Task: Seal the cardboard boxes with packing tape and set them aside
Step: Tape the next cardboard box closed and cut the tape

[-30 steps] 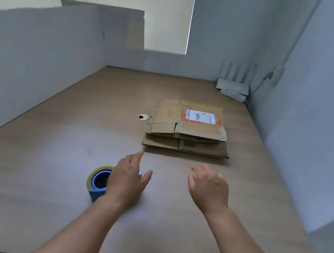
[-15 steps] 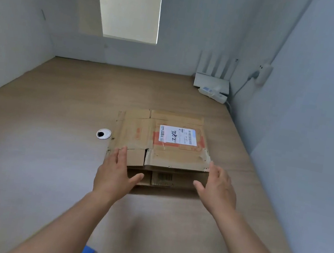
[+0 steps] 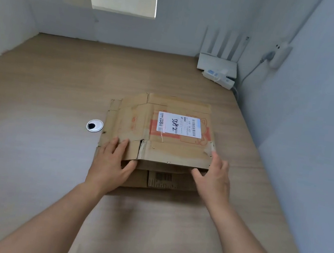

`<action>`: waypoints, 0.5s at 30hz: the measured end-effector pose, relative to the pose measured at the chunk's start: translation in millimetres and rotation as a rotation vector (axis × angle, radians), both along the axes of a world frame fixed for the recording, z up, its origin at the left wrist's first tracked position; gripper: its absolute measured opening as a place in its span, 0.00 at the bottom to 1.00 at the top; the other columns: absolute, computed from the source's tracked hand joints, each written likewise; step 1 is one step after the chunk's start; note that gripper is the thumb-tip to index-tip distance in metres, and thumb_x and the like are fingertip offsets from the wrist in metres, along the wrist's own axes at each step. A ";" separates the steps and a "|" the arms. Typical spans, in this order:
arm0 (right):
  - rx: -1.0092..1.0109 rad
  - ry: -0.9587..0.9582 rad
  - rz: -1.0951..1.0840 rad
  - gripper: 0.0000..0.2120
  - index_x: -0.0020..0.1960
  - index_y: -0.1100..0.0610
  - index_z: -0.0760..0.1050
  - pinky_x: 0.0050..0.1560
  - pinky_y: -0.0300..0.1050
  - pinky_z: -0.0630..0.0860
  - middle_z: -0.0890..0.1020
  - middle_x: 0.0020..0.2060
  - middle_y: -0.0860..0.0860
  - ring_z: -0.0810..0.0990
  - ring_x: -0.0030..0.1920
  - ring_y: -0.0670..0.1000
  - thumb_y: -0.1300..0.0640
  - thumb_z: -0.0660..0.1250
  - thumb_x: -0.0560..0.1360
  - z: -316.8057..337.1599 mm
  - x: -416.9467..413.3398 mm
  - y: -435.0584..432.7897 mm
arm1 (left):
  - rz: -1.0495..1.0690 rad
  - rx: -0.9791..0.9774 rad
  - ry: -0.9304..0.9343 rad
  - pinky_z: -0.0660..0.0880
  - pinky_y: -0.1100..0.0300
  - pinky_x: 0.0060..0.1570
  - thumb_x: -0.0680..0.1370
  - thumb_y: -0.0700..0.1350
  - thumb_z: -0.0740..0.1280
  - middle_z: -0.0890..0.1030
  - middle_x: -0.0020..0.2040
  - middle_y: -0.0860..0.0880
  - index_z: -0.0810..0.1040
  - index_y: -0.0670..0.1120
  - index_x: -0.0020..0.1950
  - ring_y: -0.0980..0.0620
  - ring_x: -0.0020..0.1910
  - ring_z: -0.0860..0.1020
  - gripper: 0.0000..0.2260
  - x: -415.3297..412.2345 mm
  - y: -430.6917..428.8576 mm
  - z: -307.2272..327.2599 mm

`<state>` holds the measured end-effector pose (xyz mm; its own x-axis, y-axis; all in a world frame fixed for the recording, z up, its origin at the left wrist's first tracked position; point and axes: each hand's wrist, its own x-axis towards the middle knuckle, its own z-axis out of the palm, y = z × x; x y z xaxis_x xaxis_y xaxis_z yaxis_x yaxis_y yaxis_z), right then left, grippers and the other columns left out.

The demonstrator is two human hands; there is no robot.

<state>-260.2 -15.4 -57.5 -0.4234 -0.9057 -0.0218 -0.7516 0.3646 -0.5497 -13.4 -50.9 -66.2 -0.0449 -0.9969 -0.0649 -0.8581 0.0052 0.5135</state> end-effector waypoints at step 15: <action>-0.752 -0.056 0.085 0.06 0.44 0.59 0.78 0.38 0.42 0.67 0.81 0.38 0.53 0.76 0.37 0.53 0.56 0.69 0.75 132.3 -18.3 82.8 | 0.455 -0.511 0.349 0.72 0.54 0.43 0.75 0.49 0.67 0.78 0.38 0.54 0.78 0.49 0.50 0.45 0.42 0.77 0.07 -11.0 136.3 157.8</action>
<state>-278.5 67.5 74.8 -0.3683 -0.7144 0.5950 -0.7237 -0.1815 -0.6658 -24.5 85.4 91.6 0.4441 -0.8241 0.3516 -0.6209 -0.0002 0.7839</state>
